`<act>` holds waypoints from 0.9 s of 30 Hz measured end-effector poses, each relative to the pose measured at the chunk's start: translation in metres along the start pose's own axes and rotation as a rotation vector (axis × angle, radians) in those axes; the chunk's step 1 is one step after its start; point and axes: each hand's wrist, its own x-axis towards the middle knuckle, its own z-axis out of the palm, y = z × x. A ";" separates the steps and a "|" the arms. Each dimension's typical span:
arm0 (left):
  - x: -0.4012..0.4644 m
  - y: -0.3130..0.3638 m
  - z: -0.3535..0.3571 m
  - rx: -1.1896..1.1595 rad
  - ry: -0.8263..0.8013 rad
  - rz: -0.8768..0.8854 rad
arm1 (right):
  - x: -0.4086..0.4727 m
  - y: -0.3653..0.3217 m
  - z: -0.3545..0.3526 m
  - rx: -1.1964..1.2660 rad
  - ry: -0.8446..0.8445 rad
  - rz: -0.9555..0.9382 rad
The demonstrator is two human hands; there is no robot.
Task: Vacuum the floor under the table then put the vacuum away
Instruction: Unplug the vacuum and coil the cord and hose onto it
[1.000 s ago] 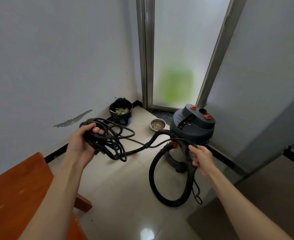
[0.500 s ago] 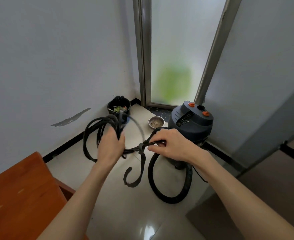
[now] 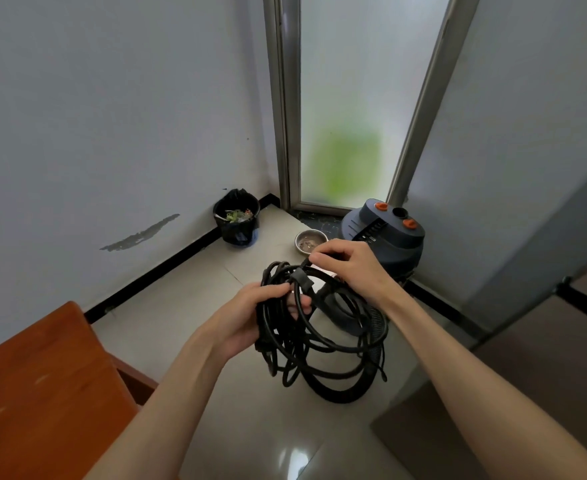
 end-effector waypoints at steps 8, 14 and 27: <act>0.008 -0.008 0.000 0.062 -0.122 0.020 | -0.006 0.007 0.006 -0.114 0.138 -0.074; 0.005 -0.003 -0.006 0.338 0.004 0.115 | -0.020 0.004 0.015 -0.243 -0.052 0.041; 0.006 0.000 -0.001 0.457 0.000 0.055 | -0.016 -0.002 -0.004 -0.207 -0.189 0.231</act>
